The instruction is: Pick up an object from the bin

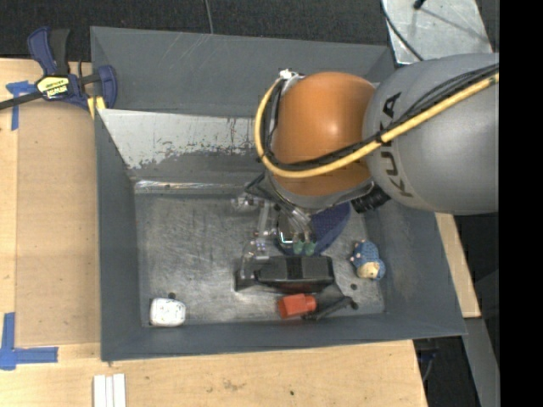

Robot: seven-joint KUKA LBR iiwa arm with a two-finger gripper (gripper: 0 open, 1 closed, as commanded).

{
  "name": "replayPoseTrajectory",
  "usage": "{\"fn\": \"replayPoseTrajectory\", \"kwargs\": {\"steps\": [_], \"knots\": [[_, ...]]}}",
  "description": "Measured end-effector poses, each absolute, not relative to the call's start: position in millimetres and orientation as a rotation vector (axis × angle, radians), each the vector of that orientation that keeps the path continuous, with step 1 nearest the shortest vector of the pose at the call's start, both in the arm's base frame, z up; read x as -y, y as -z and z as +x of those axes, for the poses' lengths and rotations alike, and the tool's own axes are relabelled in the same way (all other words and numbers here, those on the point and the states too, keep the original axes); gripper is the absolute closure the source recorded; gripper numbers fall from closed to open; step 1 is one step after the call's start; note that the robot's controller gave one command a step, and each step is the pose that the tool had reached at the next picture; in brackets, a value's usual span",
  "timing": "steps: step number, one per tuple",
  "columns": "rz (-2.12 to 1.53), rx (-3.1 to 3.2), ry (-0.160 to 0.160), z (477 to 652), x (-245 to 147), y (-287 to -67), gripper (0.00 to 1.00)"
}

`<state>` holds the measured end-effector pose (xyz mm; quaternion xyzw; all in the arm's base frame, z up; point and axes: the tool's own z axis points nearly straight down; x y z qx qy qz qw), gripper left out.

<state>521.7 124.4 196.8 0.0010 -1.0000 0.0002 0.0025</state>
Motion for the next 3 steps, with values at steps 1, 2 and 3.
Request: {"fn": "replayPoseTrajectory", "kwargs": {"steps": [1,2,3], "knots": [[0.134,3.132,-0.005,506.2,-55,-114,0.0],[0.138,3.137,0.001,507.6,-59,-118,1.0],[0.106,3.152,0.001,509.3,-64,-284,1.0]]}}
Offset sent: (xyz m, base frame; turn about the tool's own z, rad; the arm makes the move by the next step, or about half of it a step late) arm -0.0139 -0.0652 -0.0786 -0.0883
